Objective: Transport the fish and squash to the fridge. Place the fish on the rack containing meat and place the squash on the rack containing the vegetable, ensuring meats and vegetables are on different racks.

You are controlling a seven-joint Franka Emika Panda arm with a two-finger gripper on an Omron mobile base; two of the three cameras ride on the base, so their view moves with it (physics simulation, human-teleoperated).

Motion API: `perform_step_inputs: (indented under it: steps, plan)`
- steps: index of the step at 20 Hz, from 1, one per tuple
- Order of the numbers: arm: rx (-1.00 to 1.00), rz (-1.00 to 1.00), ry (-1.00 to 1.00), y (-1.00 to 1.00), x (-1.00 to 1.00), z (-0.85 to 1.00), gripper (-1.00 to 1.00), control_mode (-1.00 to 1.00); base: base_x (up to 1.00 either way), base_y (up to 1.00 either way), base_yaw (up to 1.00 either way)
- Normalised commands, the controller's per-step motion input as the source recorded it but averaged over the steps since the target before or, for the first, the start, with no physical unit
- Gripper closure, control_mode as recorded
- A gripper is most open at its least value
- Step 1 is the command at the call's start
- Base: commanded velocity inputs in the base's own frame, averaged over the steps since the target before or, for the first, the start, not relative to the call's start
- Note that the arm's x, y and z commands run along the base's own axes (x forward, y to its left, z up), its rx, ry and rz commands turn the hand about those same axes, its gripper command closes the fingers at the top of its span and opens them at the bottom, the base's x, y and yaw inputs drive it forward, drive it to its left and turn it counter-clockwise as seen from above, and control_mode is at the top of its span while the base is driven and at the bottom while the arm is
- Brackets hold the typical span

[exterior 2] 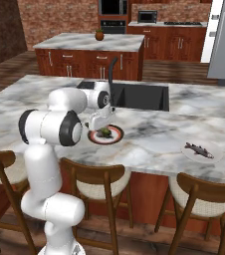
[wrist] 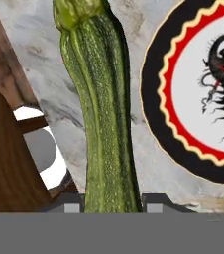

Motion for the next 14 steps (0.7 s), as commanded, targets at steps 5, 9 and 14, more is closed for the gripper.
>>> perform_step_inputs:
  steps: [5, 9, 14]
  plan:
    - [-0.01, -0.47, -0.11, 0.0, -1.0, 0.45, 1.0, -1.0, 0.0, 0.0, 0.0]
    - [0.0, -0.48, -0.01, 0.01, -0.88, 0.62, 1.0, -1.0, 0.0, 0.0, 0.0]
    - [0.0, -0.49, -0.16, 0.0, -0.92, 0.56, 1.0, -1.0, 0.0, 0.0, 0.0]
